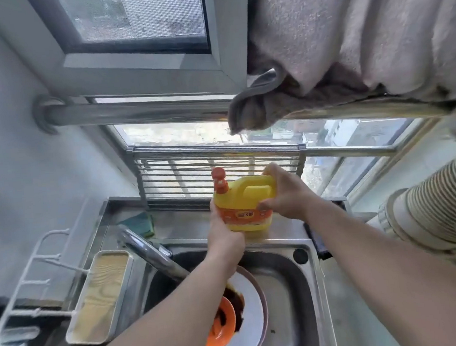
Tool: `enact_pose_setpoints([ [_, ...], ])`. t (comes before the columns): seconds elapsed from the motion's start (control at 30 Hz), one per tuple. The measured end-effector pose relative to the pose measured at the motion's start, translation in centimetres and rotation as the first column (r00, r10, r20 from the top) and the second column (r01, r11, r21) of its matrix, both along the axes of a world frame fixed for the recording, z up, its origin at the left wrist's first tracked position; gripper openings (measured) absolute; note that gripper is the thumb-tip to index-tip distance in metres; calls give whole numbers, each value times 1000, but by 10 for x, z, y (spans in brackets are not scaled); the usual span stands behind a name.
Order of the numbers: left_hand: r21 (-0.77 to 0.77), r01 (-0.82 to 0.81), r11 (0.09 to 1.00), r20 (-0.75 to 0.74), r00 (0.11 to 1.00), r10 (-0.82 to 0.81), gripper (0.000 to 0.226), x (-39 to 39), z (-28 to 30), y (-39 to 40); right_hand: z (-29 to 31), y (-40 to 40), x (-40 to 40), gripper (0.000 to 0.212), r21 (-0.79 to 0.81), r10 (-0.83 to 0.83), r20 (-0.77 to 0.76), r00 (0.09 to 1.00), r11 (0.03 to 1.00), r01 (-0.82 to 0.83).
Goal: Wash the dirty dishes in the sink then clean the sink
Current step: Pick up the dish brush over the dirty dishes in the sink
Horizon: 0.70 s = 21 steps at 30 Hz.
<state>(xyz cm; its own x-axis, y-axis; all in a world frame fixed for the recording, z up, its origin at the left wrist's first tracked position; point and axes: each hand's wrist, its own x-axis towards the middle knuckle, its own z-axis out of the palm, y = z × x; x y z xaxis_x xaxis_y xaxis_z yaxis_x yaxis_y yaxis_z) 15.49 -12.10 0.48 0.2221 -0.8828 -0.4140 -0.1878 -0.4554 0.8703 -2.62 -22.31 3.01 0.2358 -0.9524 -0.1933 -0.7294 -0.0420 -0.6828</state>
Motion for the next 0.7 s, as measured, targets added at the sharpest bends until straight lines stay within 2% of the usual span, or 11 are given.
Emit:
enact_pose_setpoints([
  [0.23,-19,38,999,-75,996,-39,101,0,-5,11,-1,15,-4,84,26,7,-14,1000,1000,-6],
  [0.4,79,66,995,-105,993,-58,104,-3,12,18,10,32,-4,110,11,-20,-33,999,1000,20],
  [0.47,104,57,993,-169,985,-39,102,-8,25,26,15,46,-9,118,-25,-76,-40,996,997,75],
  [0.53,81,61,995,-283,959,-36,87,-11,43,44,17,71,-15,114,-30,-155,4,988,987,155],
  [0.63,101,137,985,-445,892,-79,54,1,68,84,16,120,-18,96,-27,-254,37,967,967,255],
  [0.7,109,200,974,-486,865,-124,28,21,85,110,15,145,-15,88,-10,-330,25,944,944,330],
])
